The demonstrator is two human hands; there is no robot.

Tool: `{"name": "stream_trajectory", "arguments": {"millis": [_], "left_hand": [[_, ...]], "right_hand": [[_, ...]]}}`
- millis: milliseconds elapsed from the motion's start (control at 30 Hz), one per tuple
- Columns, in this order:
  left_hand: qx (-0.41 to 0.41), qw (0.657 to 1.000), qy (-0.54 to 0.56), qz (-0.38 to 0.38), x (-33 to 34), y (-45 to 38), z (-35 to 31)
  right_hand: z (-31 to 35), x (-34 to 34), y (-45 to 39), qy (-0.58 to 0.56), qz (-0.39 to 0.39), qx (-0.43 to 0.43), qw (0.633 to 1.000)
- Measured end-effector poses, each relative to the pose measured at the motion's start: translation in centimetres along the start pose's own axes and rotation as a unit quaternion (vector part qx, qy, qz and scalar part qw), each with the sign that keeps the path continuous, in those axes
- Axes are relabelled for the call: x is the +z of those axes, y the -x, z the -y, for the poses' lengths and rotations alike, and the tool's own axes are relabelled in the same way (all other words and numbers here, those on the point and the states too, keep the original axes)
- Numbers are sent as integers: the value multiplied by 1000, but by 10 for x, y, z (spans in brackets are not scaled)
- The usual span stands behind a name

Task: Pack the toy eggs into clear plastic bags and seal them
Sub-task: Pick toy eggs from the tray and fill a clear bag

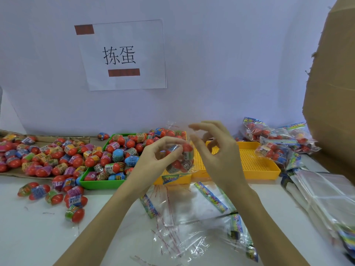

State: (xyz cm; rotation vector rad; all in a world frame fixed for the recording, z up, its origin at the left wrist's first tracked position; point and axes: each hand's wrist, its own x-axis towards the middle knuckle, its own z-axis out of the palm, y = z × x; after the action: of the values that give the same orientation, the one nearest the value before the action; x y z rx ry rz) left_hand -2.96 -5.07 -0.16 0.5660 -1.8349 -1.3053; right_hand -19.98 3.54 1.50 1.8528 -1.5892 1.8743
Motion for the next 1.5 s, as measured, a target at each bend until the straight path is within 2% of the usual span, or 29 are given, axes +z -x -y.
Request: {"name": "stream_trajectory", "arguments": {"millis": [67, 167, 267, 333, 500, 633, 767, 867, 967, 1000, 1067, 1133, 1167, 1300, 1500], "left_hand": [[-32, 998, 54, -15, 0, -1, -1], [-63, 991, 114, -22, -1, -2, -2], [-67, 989, 132, -9, -1, -1, -3], [-64, 991, 122, -4, 0, -1, -2], [-55, 993, 100, -24, 3, -2, 0], [-65, 984, 152, -59, 1, -2, -1], [-104, 972, 203, -58, 0, -3, -2], [-120, 970, 205, -51, 2, -5, -3], [-133, 973, 183, -47, 3, -3, -1], [-133, 974, 180, -47, 4, -2, 0], [-130, 977, 163, -46, 6, 0, 0], [-122, 982, 139, -49, 9, 1, 0], [-115, 984, 128, -51, 10, 2, 1], [-85, 989, 112, -55, 15, 2, 0], [-49, 998, 43, -5, 15, 3, 2]], "right_hand": [[-1, -2, -1, -4, -10, 22, 1000], [-2, -3, 0, -57, 35, 94, 993], [-3, 0, 1, -141, 87, 204, 965], [-6, 1, 2, -148, 106, 228, 956], [-11, 0, 5, -200, 82, 266, 939], [-10, 1, 4, -212, 70, 304, 926], [-9, 1, 4, -282, 67, 356, 888], [-7, 2, 4, -267, 49, 362, 892], [-7, 3, 4, -154, -11, 330, 931], [-7, 2, 4, -95, -42, 284, 953], [-8, 2, 4, 18, -63, 138, 988], [-6, 2, 5, 83, -31, 12, 996], [-6, 3, 6, 91, -10, -18, 996], [-8, 11, 10, 154, 36, -65, 985], [-11, 11, 11, 162, 58, -27, 985]]}}
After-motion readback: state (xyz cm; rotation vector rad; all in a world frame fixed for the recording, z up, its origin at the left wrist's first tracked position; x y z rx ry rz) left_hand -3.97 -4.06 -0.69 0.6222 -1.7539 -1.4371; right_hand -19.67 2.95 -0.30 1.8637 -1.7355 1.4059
